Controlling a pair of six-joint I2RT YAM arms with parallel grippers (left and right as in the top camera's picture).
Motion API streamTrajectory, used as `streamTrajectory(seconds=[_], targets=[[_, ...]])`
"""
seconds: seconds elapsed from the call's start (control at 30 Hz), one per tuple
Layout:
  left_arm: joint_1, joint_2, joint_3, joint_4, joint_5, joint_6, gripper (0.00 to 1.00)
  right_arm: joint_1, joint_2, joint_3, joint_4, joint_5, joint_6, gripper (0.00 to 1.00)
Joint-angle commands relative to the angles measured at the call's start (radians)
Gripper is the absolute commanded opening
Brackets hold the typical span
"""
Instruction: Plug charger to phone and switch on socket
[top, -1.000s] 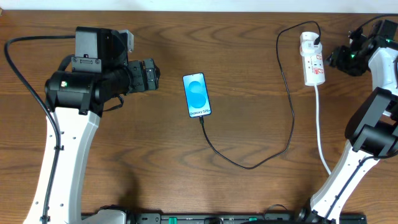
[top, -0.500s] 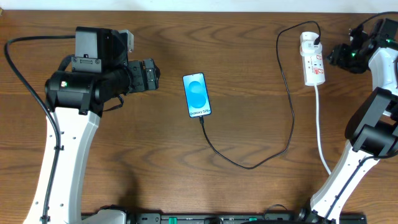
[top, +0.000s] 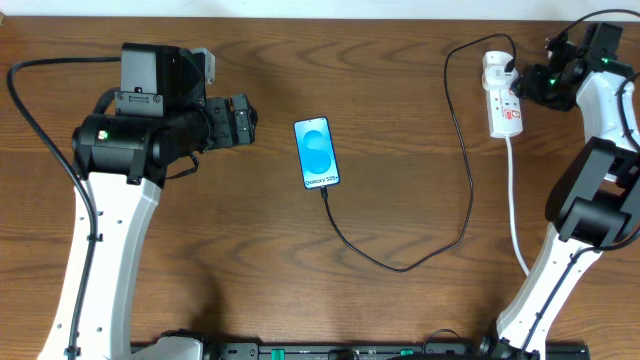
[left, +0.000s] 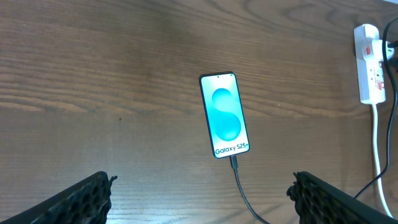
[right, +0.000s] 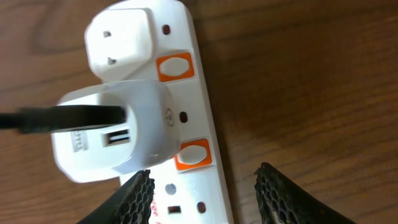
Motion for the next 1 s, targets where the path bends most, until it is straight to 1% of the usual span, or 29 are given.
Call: streamTrajectory(seconds=[0.0, 0.13, 0.2, 0.97], targets=[[0.002, 0.000, 0.013, -0.003, -0.010, 0.010, 0.93, 0.007, 0.034, -0.005, 0.004, 0.053, 0.028, 0.51], [0.003, 0.000, 0.013, -0.003, -0.011, 0.010, 0.93, 0.006, 0.034, -0.005, 0.011, 0.059, 0.033, 0.50], [0.002, 0.000, 0.013, -0.003, -0.011, 0.010, 0.93, 0.005, 0.034, -0.005, 0.013, 0.061, 0.037, 0.47], [0.003, 0.000, 0.013, -0.003, -0.010, 0.010, 0.93, 0.005, 0.069, -0.006, 0.047, 0.054, 0.063, 0.47]])
